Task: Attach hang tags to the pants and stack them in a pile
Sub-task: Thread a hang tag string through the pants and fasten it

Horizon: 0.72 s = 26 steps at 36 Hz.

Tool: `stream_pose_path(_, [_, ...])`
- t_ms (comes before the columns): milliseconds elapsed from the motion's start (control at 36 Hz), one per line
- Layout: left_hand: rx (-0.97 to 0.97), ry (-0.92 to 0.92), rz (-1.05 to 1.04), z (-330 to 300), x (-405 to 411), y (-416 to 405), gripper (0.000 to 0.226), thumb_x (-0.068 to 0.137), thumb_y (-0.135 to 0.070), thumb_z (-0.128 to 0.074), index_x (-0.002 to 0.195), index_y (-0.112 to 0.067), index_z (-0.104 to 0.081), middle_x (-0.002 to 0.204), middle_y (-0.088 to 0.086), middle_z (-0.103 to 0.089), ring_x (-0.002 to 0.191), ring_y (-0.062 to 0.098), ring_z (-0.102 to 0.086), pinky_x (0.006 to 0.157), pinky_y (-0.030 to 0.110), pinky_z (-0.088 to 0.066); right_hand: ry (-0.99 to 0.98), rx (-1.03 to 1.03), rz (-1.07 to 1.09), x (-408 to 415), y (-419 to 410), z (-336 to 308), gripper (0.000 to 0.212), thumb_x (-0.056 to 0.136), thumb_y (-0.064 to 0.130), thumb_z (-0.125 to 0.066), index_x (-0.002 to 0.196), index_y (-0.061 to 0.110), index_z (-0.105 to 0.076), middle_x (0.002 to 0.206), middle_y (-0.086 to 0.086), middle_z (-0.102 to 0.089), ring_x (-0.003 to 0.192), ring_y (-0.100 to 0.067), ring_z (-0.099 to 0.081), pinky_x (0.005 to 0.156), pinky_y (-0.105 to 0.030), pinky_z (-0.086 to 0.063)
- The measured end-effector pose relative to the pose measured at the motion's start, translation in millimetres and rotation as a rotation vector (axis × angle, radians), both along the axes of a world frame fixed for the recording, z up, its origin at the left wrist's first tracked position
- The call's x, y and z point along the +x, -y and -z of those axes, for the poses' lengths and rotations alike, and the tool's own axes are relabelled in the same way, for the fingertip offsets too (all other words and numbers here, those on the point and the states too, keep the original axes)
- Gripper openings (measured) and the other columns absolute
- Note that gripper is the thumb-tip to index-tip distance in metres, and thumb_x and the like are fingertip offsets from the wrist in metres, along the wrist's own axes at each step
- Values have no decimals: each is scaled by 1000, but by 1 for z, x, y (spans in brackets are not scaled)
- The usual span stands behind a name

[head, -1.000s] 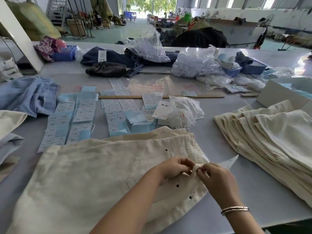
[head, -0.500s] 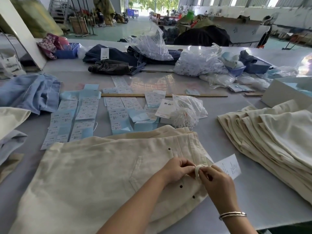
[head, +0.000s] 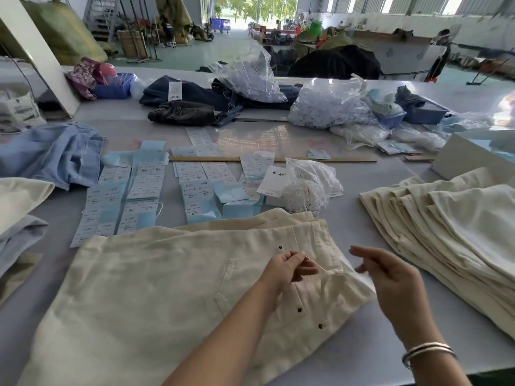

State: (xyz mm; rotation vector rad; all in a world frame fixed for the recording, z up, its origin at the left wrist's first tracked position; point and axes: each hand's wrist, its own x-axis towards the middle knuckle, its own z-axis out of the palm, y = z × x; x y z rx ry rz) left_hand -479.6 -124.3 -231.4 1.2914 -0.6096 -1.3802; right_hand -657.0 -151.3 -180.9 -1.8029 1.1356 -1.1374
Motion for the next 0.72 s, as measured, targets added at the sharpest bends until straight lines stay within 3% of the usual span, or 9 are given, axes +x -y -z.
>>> stream_pose_path(56, [-23, -94, -56, -3, 0, 1, 18, 101, -16, -45, 92, -12, -61, 92, 7, -72, 75, 8, -68, 61, 17, -43, 71, 43, -20, 8, 1, -7, 39, 88, -9, -55, 99, 24, -71, 77, 3, -71, 66, 0, -63, 64, -6, -45])
stream_pose_path(111, [-65, -124, -65, -7, 0, 1, 17, 101, -19, -45, 95, -14, -60, 102, 5, -73, 87, 11, -67, 73, 24, -43, 148, 109, -63, 17, 3, -10, 38, 89, -7, -55, 110, 23, -65, 95, -7, -70, 76, -5, -68, 69, -9, -50])
stream_pose_path(222, [-149, -140, -56, -15, -4, -4, 18, 103, -20, -40, 98, -14, -56, 88, -1, -73, 91, 12, -65, 94, 35, -42, 289, 331, -91, 33, 7, -7, 38, 88, -5, -58, 118, 19, -60, 94, -5, -74, 86, -11, -71, 76, -16, -55])
stream_pose_path(361, [-233, -82, -20, -21, -11, -9, 21, 101, -13, -43, 92, -14, -61, 73, -4, -60, 74, 8, -58, 84, 26, -44, 562, 522, -110, 38, 4, 0, 28, 85, -10, -56, 102, 8, -69, 89, -16, -73, 81, -19, -72, 70, -19, -56])
stream_pose_path(444, [-270, 49, 17, -21, -11, -10, 18, 101, -12, -46, 94, -7, -62, 72, -2, -59, 69, 3, -57, 78, 17, -47, 566, 552, -83, 41, 3, 3, 15, 80, 3, -66, 91, 8, -74, 82, -17, -73, 72, -19, -71, 65, -19, -56])
stream_pose_path(528, [-284, 108, 46, -22, -9, -11, 18, 99, -14, -50, 88, -9, -63, 71, -3, -61, 71, 3, -57, 86, 24, -48, 535, 572, -71, 43, 3, 5, 16, 75, 6, -70, 89, 9, -76, 85, -13, -74, 62, -9, -65, 55, -16, -51])
stream_pose_path(583, [-290, 133, 62, -22, -8, -12, 19, 98, -15, -51, 83, -11, -62, 70, -4, -62, 72, 3, -58, 90, 28, -47, 549, 583, -71, 45, 4, 6, 20, 78, -1, -67, 85, 14, -78, 88, -11, -74, 63, -6, -64, 57, -15, -52])
stream_pose_path(722, [-317, 146, 63, -21, -6, -17, 21, 98, -18, -53, 80, -13, -63, 70, -7, -65, 74, 1, -59, 80, 15, -46, 679, 643, -103, 48, 2, 0, 23, 62, 0, -69, 79, 13, -79, 82, -11, -74, 71, -14, -70, 64, -18, -55])
